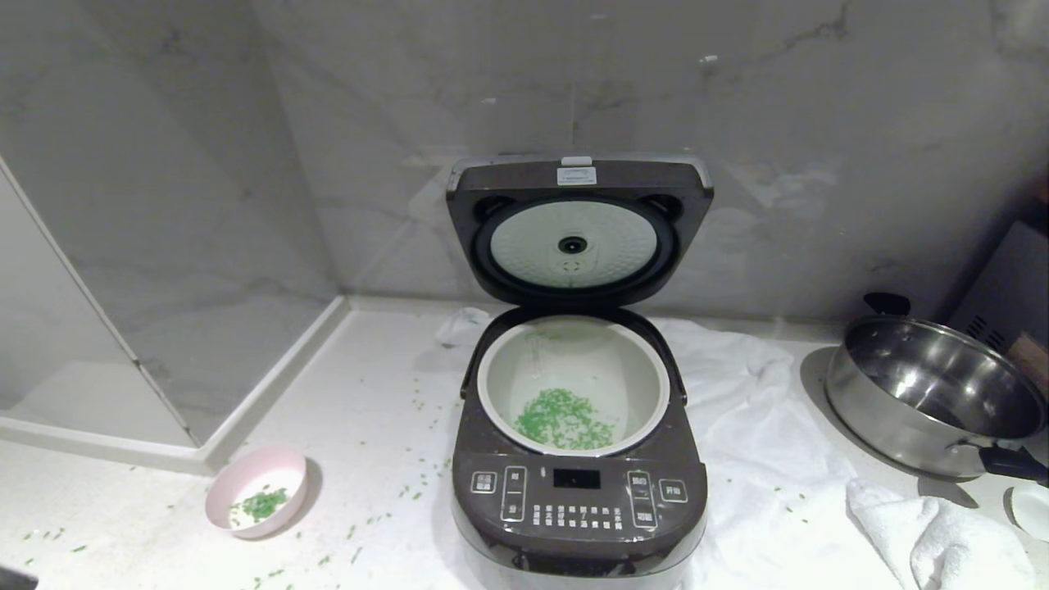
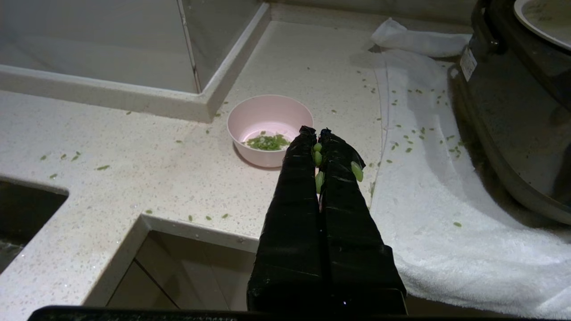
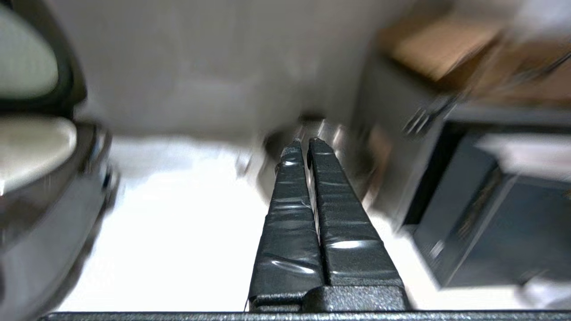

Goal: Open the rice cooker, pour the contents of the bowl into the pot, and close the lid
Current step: Turn on the tap

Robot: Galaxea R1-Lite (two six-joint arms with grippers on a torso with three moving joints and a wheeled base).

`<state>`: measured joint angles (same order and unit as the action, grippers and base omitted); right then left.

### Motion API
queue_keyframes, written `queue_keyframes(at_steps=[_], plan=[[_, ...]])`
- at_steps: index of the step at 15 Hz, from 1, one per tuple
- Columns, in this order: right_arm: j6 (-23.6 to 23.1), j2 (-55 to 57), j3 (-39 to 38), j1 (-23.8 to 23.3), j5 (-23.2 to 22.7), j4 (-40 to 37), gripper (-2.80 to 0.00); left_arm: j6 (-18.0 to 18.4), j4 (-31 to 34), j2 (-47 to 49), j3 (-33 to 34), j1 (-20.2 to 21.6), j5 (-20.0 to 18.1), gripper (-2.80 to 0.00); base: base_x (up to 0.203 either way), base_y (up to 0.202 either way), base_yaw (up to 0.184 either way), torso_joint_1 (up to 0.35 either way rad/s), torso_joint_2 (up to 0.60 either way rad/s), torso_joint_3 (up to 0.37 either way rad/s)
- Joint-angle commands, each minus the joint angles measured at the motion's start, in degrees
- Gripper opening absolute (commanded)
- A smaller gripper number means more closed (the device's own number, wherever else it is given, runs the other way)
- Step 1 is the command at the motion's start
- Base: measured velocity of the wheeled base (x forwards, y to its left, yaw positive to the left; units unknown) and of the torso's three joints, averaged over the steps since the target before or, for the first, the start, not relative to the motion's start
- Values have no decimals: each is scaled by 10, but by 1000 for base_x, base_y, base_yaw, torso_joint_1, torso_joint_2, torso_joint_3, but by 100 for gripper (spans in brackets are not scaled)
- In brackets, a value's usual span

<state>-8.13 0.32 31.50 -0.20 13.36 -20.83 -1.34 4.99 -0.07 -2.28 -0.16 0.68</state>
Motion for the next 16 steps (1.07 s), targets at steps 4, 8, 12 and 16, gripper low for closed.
queue_keyframes(at_steps=[4,8,12,16], plan=[[5,-4,-182,0,-47,108,-280,0,0,1,0,0,0,-280,0,0,0,0,0,0],[-21,-4,-305,0,-65,250,-280,0,1,1,0,1,0,-280,0,0,0,0,0,0],[13,-3,-315,0,-138,224,-280,0,1,1,0,1,-1,-280,0,0,0,0,0,0],[39,-3,-296,2,-152,150,-280,0,1,1,0,1,-1,-280,0,0,0,0,0,0]])
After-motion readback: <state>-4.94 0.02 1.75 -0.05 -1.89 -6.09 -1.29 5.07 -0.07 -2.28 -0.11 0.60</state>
